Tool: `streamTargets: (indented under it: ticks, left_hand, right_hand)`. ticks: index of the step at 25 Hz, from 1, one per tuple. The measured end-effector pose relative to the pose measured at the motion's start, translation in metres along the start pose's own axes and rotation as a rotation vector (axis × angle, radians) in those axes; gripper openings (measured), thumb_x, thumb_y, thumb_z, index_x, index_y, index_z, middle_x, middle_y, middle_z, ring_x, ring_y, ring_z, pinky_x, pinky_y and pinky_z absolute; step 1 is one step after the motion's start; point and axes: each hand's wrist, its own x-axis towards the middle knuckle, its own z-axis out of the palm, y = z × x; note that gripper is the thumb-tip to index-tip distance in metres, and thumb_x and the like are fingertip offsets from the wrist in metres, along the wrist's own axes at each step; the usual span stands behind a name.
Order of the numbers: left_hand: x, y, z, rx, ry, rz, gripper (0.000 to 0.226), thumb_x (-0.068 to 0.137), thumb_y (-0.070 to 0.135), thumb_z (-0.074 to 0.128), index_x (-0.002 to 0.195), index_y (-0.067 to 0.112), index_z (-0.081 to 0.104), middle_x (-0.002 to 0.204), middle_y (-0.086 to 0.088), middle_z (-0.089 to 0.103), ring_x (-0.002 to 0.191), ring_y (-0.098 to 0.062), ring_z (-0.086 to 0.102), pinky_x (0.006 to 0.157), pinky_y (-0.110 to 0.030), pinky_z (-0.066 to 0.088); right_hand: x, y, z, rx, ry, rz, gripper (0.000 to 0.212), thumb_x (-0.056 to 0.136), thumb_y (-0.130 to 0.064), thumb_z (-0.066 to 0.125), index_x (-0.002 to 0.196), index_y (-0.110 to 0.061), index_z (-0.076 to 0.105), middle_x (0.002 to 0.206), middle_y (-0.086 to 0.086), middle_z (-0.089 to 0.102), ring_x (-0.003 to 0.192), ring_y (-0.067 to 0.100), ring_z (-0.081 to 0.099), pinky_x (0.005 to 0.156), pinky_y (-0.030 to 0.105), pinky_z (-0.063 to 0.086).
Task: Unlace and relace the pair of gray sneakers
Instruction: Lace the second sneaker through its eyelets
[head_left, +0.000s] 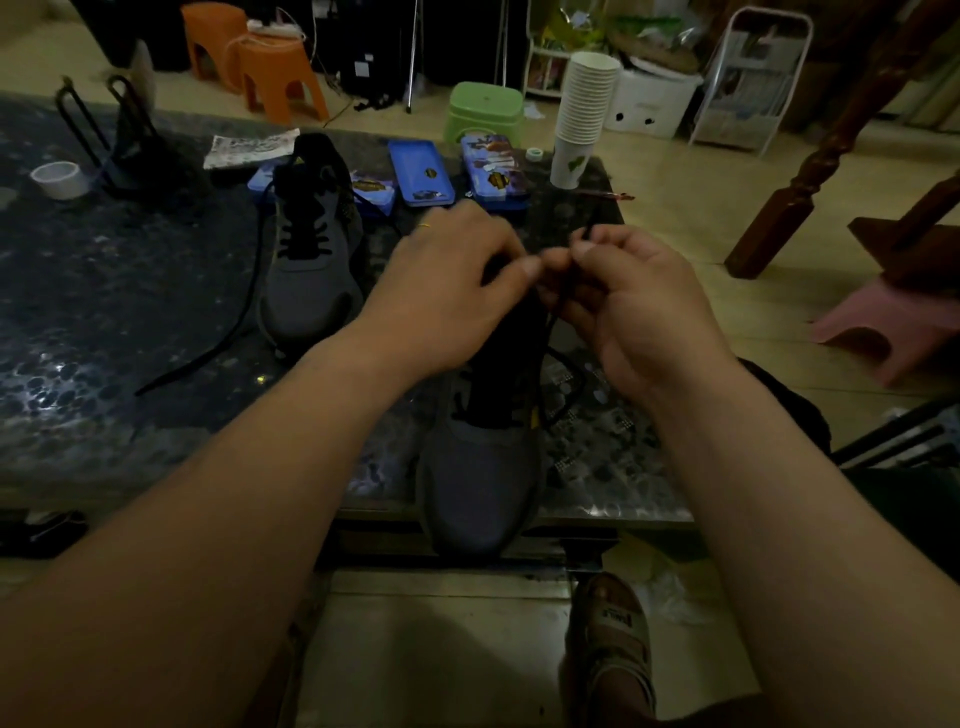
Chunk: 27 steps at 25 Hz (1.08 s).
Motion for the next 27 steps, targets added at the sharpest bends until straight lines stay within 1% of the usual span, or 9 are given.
streamTargets:
  ticks: [3,6,9,15,20,21,23,25,27]
  left_hand:
    - [0.009,-0.018,0.001,0.124,-0.180,-0.142,0.046,0.104,0.046,0.050,0.145,0.025,0.053,0.134,-0.006,0.053,0.128,-0.033,0.043,0.108,-0.052,0.039]
    - [0.013,-0.026,0.007,0.083,-0.320,-0.149,0.028,0.101,0.048,0.059,0.117,0.026,0.065,0.111,-0.001,0.053,0.112,-0.024,0.045,0.095,-0.039,0.042]
    - [0.015,-0.035,0.006,-0.467,-0.320,-0.250,0.020,0.099,0.039,0.066,0.085,0.025,0.062,0.084,0.002,0.058,0.085,-0.016,0.051,0.078,-0.034,0.041]
    - [0.011,-0.044,0.006,-0.739,-0.363,-0.266,0.021,0.102,0.029,0.063,0.083,0.021,0.061,0.086,-0.006,0.057,0.083,-0.018,0.049,0.082,-0.035,0.039]
    - [0.005,-0.042,0.004,-0.748,-0.259,-0.302,0.015,0.104,0.025,0.060,0.090,0.025,0.067,0.090,0.001,0.063,0.086,-0.013,0.055,0.084,-0.031,0.045]
    - [0.002,-0.040,0.002,-0.733,-0.169,-0.352,0.010,0.103,0.029,0.062,0.095,0.025,0.065,0.091,0.002,0.064,0.086,-0.012,0.057,0.084,-0.033,0.048]
    - [-0.006,-0.038,-0.002,-0.600,-0.059,-0.487,0.031,0.098,0.050,0.064,0.098,0.019,0.060,0.087,-0.003,0.063,0.080,-0.016,0.058,0.079,-0.042,0.052]
    - [-0.020,-0.032,-0.005,-0.397,-0.159,-0.535,0.055,0.092,0.066,0.062,0.101,0.012,0.058,0.087,-0.010,0.065,0.077,-0.019,0.059,0.072,-0.040,0.049]
    - [-0.032,-0.021,-0.003,-0.262,-0.228,-0.476,0.057,0.090,0.067,0.063,0.099,0.011,0.058,0.087,-0.008,0.065,0.074,-0.017,0.058,0.067,-0.035,0.045]
  right_hand:
    - [0.003,0.005,-0.009,0.074,0.081,0.147,0.013,0.104,-0.003,0.043,0.101,-0.013,0.052,0.072,0.004,0.065,0.062,0.017,0.063,0.053,0.026,0.054]
    - [0.001,0.015,-0.007,-0.006,0.055,0.226,0.014,0.104,-0.003,0.044,0.098,-0.014,0.051,0.085,0.008,0.073,0.051,0.011,0.048,0.040,0.019,0.031]
    - [0.003,0.017,-0.010,0.005,0.046,0.245,0.012,0.105,-0.005,0.045,0.098,-0.014,0.050,0.097,0.009,0.076,0.048,0.009,0.044,0.038,0.019,0.025]
    - [0.008,0.021,-0.017,0.026,0.026,0.310,0.008,0.107,-0.010,0.046,0.102,-0.015,0.049,0.106,0.009,0.078,0.048,0.009,0.044,0.039,0.018,0.026]
    - [0.007,0.018,-0.016,0.021,0.029,0.267,0.009,0.109,-0.019,0.048,0.101,-0.015,0.048,0.098,0.007,0.079,0.046,0.008,0.043,0.039,0.018,0.025]
    - [0.006,0.015,-0.017,-0.006,0.042,0.222,0.010,0.108,-0.021,0.050,0.099,-0.015,0.050,0.092,0.005,0.078,0.046,0.008,0.041,0.039,0.019,0.024]
    - [0.006,0.008,-0.021,-0.095,0.063,0.112,0.011,0.106,-0.021,0.055,0.097,-0.015,0.056,0.075,0.000,0.070,0.046,0.008,0.036,0.041,0.020,0.021]
    - [0.004,0.003,-0.021,-0.190,0.059,0.034,0.010,0.104,-0.020,0.058,0.097,-0.016,0.063,0.064,-0.003,0.056,0.044,0.007,0.033,0.041,0.020,0.021]
    - [0.001,0.004,-0.018,-0.256,0.033,-0.006,0.009,0.102,-0.021,0.062,0.096,-0.017,0.068,0.059,-0.004,0.047,0.044,0.006,0.033,0.039,0.020,0.024]
